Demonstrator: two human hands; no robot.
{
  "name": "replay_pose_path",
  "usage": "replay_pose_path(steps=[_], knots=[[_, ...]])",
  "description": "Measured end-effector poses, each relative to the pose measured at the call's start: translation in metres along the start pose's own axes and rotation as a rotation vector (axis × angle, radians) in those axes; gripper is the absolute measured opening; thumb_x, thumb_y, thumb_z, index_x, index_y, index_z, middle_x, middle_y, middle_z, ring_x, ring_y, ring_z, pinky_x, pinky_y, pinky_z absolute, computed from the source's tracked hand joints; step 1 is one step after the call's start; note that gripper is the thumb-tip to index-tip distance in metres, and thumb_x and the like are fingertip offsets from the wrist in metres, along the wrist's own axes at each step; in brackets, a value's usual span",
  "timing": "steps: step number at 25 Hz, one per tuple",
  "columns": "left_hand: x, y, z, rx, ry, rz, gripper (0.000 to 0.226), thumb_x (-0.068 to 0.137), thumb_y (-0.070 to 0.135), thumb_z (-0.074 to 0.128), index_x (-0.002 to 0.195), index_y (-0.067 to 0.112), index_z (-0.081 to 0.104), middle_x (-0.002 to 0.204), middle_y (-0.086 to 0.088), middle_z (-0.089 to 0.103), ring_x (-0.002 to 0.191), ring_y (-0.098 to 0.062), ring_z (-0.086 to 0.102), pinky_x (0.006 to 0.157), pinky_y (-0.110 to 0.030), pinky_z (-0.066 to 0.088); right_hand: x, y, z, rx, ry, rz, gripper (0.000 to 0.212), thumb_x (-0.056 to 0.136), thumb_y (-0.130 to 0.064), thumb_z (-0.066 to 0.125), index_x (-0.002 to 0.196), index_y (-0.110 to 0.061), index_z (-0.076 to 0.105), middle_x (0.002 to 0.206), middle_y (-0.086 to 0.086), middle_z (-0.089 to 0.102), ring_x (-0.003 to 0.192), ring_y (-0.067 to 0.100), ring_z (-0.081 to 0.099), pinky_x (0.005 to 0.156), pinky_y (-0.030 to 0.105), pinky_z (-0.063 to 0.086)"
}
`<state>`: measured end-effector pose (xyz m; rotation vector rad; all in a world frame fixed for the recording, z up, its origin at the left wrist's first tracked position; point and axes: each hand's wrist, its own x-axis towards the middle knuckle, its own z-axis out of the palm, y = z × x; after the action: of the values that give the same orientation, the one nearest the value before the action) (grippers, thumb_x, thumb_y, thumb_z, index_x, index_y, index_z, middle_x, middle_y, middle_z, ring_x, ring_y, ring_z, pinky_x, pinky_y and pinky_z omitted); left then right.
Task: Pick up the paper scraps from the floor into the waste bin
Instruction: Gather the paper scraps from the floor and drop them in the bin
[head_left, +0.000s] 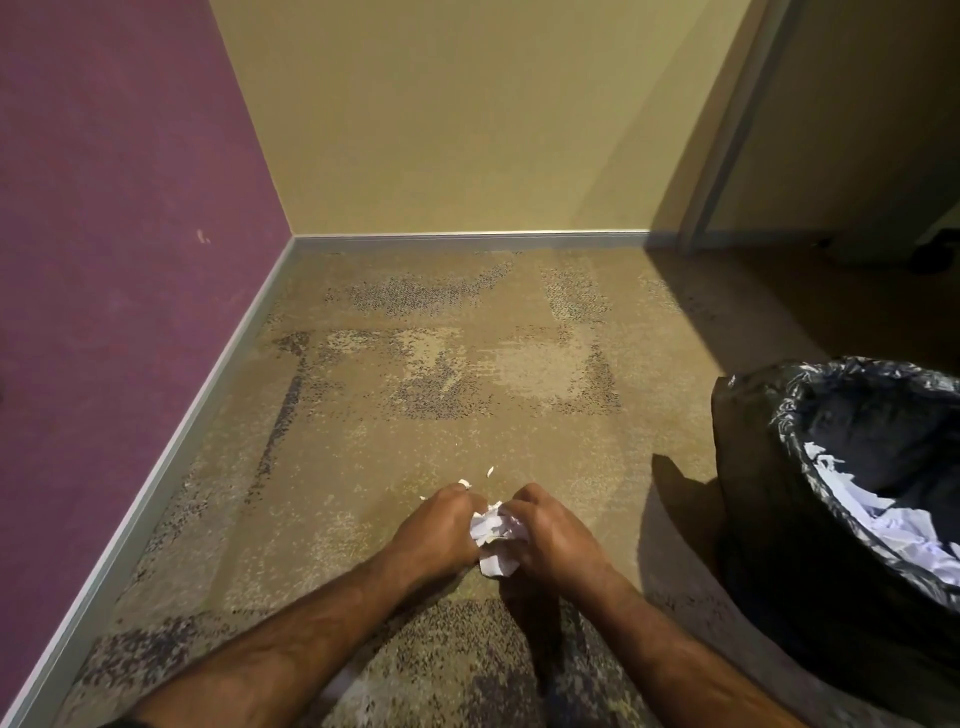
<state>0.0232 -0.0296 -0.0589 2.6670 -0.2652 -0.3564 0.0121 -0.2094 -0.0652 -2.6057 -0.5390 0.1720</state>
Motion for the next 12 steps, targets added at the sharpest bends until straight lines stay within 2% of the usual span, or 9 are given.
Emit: replay_pose_path(steps=[3,5,7,9,10,12], knots=[[0.002,0.006,-0.010,-0.004,0.039,0.000,0.022,0.083,0.037,0.076,0.100,0.023,0.075,0.103,0.003,0.069,0.087,-0.017,0.067,0.073,-0.034,0.058,0.001,-0.007,-0.010,-0.004,0.068,0.002,0.028,0.084,-0.018,0.074,0.113,-0.017,0.071,0.107,0.000,0.062,0.087,0.019,0.062,0.071,0.031,0.052],[0.003,0.013,-0.018,-0.002,0.050,-0.017,0.024,0.085,0.020,0.075,0.108,0.021,0.076,0.104,0.003,0.071,0.088,-0.018,0.070,0.066,-0.026,0.054,0.001,-0.011,-0.021,-0.007,0.097,-0.008,0.025,0.086,-0.022,0.075,0.110,-0.017,0.072,0.102,0.000,0.063,0.083,0.018,0.061,0.066,0.028,0.048],[0.007,0.021,-0.028,-0.001,0.052,-0.022,0.013,0.086,0.015,0.073,0.097,0.022,0.077,0.084,0.006,0.072,0.071,-0.012,0.067,0.050,-0.018,0.042,-0.001,-0.014,-0.034,-0.009,0.145,-0.029,0.021,0.086,-0.023,0.075,0.107,-0.016,0.072,0.097,0.000,0.064,0.079,0.016,0.060,0.063,0.025,0.045],[0.009,0.035,-0.044,0.000,0.075,-0.026,0.013,0.087,0.014,0.073,0.081,0.026,0.072,0.067,0.010,0.065,0.059,-0.006,0.061,0.044,-0.018,0.036,-0.003,-0.018,-0.052,-0.026,0.199,-0.049,0.015,0.089,-0.017,0.071,0.104,-0.016,0.073,0.096,0.000,0.065,0.077,0.016,0.061,0.063,0.027,0.049],[0.010,0.044,-0.055,0.002,0.094,-0.023,0.018,0.086,0.013,0.072,0.076,0.027,0.070,0.064,0.010,0.063,0.057,-0.005,0.060,0.044,-0.019,0.037,-0.002,-0.021,-0.065,-0.038,0.228,-0.056,0.013,0.091,-0.016,0.069,0.103,-0.016,0.073,0.095,0.001,0.065,0.077,0.017,0.061,0.064,0.030,0.051],[0.013,0.065,-0.079,-0.004,0.131,0.004,0.017,0.085,0.010,0.071,0.079,0.026,0.072,0.066,0.008,0.065,0.059,-0.008,0.062,0.047,-0.023,0.045,0.000,-0.025,-0.094,-0.076,0.286,-0.068,0.012,0.093,-0.015,0.064,0.101,-0.014,0.073,0.094,0.003,0.064,0.078,0.020,0.060,0.066,0.035,0.051]])
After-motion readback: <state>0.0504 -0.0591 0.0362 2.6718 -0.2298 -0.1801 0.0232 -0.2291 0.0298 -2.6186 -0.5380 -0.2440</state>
